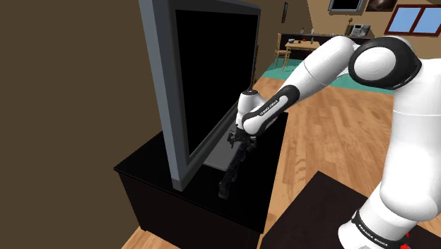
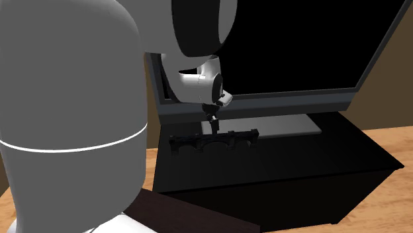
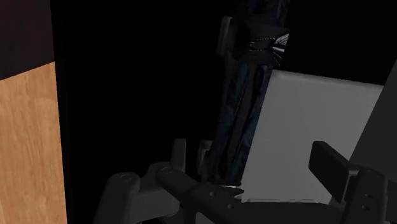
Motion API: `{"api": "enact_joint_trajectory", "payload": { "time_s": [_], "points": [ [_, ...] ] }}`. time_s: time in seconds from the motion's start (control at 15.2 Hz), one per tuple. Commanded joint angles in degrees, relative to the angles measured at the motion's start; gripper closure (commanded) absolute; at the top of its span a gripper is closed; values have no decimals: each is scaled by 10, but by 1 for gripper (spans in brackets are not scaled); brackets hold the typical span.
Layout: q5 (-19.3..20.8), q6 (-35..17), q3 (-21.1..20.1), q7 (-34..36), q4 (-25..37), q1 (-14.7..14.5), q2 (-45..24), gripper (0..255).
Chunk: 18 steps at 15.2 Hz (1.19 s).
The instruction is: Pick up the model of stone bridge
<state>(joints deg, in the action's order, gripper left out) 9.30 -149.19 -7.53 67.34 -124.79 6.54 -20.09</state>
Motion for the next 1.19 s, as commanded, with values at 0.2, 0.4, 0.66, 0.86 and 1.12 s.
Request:
{"api": "enact_joint_trajectory", "payload": {
  "time_s": [0.2,0.4,0.66,0.86,1.12],
  "points": [
    [8,-14,26,54,70,-13,-96,0],
    [12,-30,30,57,74,-16,-116,0],
    [18,-53,36,63,82,-20,-148,0],
    [18,-54,36,63,82,-20,-148,255],
    [18,-54,36,63,83,-20,-149,255]
  ]
}}
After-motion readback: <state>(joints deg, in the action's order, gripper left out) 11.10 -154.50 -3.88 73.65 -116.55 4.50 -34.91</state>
